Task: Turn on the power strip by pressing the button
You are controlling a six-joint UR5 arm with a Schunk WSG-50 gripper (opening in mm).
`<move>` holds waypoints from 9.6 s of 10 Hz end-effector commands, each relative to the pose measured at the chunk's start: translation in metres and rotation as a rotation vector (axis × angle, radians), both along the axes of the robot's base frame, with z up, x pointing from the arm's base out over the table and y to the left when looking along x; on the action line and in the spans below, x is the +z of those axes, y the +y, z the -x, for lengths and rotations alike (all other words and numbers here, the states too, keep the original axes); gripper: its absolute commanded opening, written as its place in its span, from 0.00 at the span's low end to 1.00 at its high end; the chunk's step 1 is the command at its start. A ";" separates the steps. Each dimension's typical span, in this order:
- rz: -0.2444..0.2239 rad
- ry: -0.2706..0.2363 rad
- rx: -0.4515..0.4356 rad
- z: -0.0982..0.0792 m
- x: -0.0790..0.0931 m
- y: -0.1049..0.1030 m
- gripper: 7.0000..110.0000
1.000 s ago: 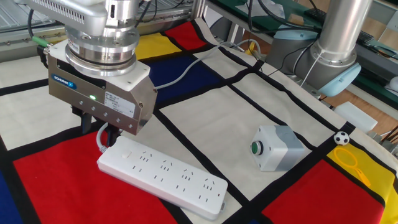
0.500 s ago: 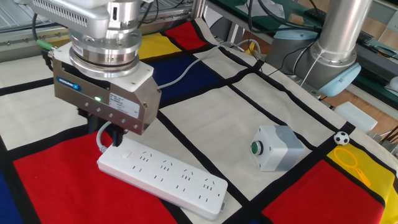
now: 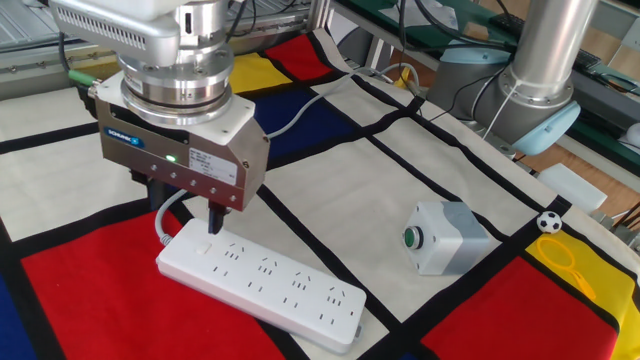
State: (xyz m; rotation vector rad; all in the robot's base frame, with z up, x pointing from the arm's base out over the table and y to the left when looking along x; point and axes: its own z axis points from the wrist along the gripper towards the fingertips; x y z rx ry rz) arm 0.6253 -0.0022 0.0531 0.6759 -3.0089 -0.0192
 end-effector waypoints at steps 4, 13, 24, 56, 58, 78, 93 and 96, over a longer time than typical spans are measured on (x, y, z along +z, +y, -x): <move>0.018 -0.012 0.003 -0.006 -0.002 -0.006 0.57; -0.024 0.019 -0.090 -0.003 -0.002 0.006 0.57; -0.041 -0.054 -0.103 -0.027 0.001 0.018 0.36; 0.008 -0.013 -0.089 0.013 -0.021 -0.014 0.57; 0.023 0.016 -0.084 0.021 -0.021 -0.017 0.57; 0.020 -0.010 -0.078 -0.006 -0.033 -0.018 0.57; 0.021 -0.006 -0.081 -0.004 -0.036 -0.015 0.57; 0.022 -0.006 -0.081 -0.003 -0.037 -0.015 0.57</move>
